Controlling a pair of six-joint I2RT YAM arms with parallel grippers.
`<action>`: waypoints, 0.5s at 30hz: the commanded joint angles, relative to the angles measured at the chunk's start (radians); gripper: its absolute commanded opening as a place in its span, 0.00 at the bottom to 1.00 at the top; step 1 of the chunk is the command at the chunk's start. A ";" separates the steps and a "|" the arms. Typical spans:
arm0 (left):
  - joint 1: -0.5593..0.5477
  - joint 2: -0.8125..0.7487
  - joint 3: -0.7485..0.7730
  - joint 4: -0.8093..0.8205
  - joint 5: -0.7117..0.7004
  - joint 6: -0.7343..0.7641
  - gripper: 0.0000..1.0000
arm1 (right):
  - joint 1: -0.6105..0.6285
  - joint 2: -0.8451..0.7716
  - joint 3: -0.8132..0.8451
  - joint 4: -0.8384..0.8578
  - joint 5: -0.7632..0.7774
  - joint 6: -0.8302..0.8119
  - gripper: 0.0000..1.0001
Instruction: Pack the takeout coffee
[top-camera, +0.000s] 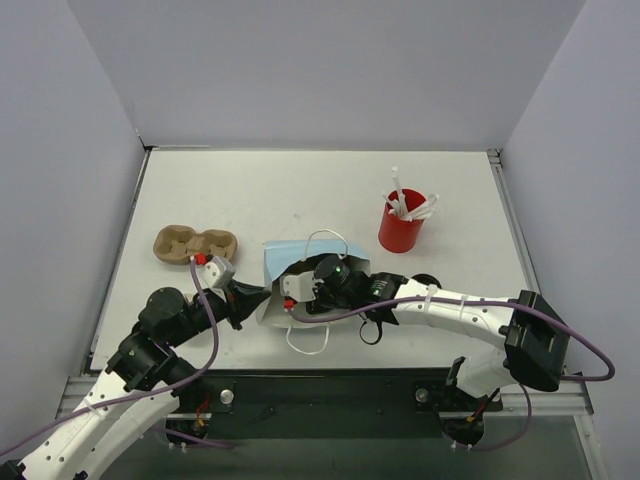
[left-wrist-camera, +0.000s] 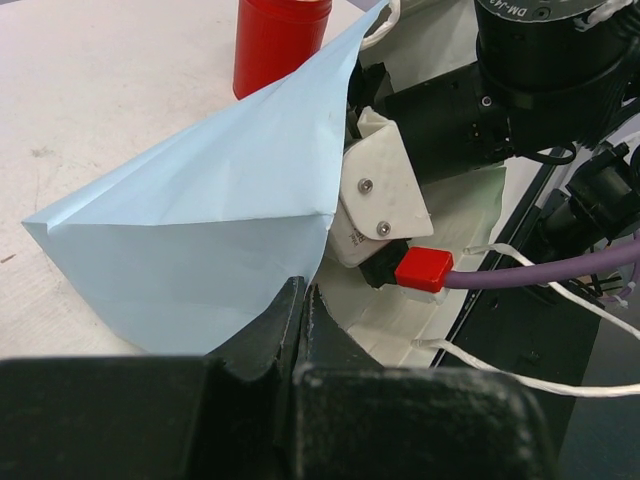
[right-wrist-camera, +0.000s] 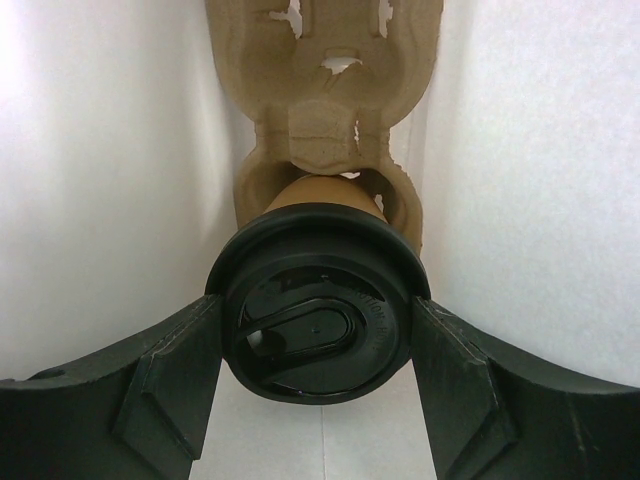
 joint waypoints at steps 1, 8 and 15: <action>0.000 0.012 0.004 0.017 -0.004 -0.030 0.00 | -0.011 -0.032 -0.014 0.003 0.037 0.016 0.56; 0.000 0.041 0.015 0.019 -0.023 -0.070 0.00 | -0.029 -0.061 -0.051 0.006 0.008 -0.019 0.56; 0.002 0.071 0.027 0.028 -0.024 -0.150 0.00 | -0.040 -0.035 -0.074 0.061 -0.018 -0.010 0.61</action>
